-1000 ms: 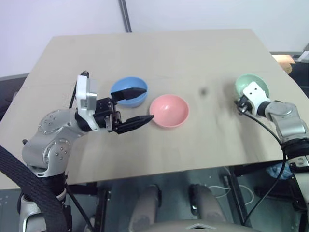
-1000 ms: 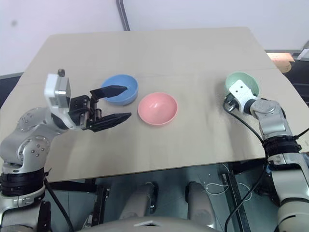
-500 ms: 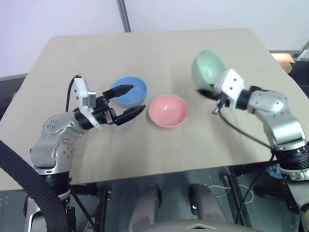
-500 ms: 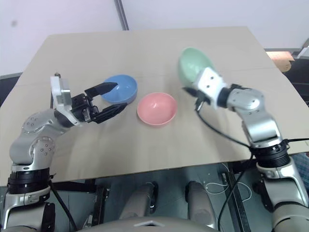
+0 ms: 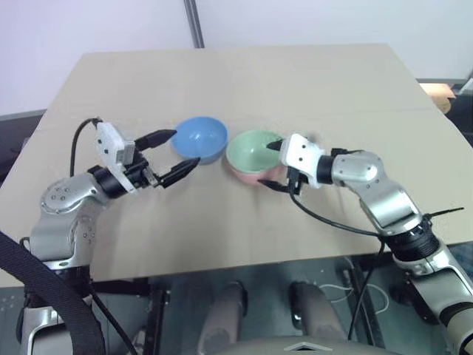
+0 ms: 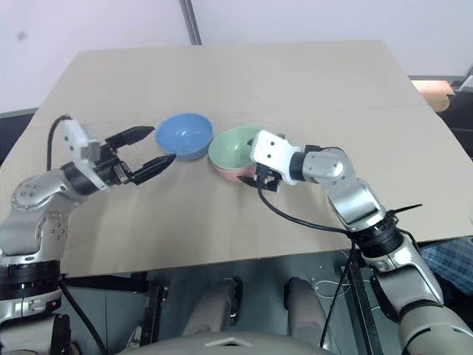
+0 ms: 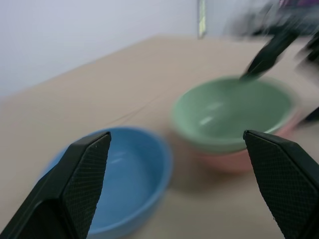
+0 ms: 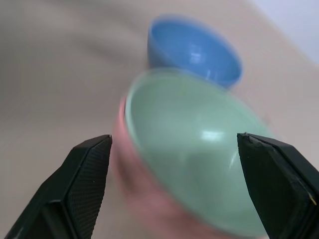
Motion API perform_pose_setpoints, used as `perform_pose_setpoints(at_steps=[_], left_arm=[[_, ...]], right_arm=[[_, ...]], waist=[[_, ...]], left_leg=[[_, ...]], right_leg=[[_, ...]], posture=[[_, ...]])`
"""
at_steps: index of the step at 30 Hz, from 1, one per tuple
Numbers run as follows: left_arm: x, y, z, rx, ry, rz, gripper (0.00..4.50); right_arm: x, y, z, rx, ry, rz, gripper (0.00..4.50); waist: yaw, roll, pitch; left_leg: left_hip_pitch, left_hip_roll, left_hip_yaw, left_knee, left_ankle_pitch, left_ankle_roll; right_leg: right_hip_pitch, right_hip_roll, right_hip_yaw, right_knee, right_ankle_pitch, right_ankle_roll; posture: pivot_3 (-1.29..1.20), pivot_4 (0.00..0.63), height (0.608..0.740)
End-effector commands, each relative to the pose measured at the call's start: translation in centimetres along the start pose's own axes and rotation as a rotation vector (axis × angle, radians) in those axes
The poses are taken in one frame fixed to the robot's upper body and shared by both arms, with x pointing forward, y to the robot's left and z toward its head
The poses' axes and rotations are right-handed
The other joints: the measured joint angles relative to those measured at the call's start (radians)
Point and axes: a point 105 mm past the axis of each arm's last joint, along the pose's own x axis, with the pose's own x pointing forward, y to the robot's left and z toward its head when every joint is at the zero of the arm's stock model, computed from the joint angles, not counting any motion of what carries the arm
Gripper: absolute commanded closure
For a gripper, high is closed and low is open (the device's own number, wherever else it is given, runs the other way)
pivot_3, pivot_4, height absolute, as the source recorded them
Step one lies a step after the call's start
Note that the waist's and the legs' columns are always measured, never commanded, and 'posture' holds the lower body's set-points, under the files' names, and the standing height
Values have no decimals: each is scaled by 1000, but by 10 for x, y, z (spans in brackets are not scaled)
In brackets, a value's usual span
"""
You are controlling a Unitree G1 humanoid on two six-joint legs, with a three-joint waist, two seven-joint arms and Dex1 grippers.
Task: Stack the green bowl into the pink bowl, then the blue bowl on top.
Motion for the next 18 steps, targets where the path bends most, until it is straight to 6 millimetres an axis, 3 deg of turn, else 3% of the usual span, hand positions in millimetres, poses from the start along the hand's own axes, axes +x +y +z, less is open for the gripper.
perform_pose_setpoints(at_steps=[1,7,10,13,17,18], left_arm=[[12,12,3,320,116,62,0],[39,12,-27,679,416,-168,0],[47,11,-43,761,510,-271,0],[55,12,-55,785,551,-314,823],[64,14,-55,808,535,-328,2978],[66,14,-53,810,528,-327,3274]], right_arm=[[-27,-2,52,52,-202,-30,155],[-51,-7,46,124,-178,-154,155],[-58,-8,40,132,-150,-197,155],[-63,-10,37,139,-138,-241,0],[-65,-10,35,140,-126,-275,0],[-65,-10,35,139,-124,-282,0]], waist=[[1,0,0],[6,0,0],[13,0,0],[9,0,0],[8,0,0],[9,0,0]], left_leg=[[0,0,0,0,0,0],[0,0,0,0,0,0],[0,0,1,0,0,0],[-1,0,3,-1,0,0],[-1,0,2,-1,0,0],[-1,0,2,-1,0,0]], right_leg=[[0,0,0,0,0,0],[0,0,0,0,0,0],[0,0,0,-1,-1,1],[-1,0,1,-1,0,1],[-2,0,1,0,-1,2],[-2,0,1,0,-1,2]], posture=[[0,150,740],[0,150,740],[0,150,740],[0,150,740],[0,150,740],[0,150,740]])
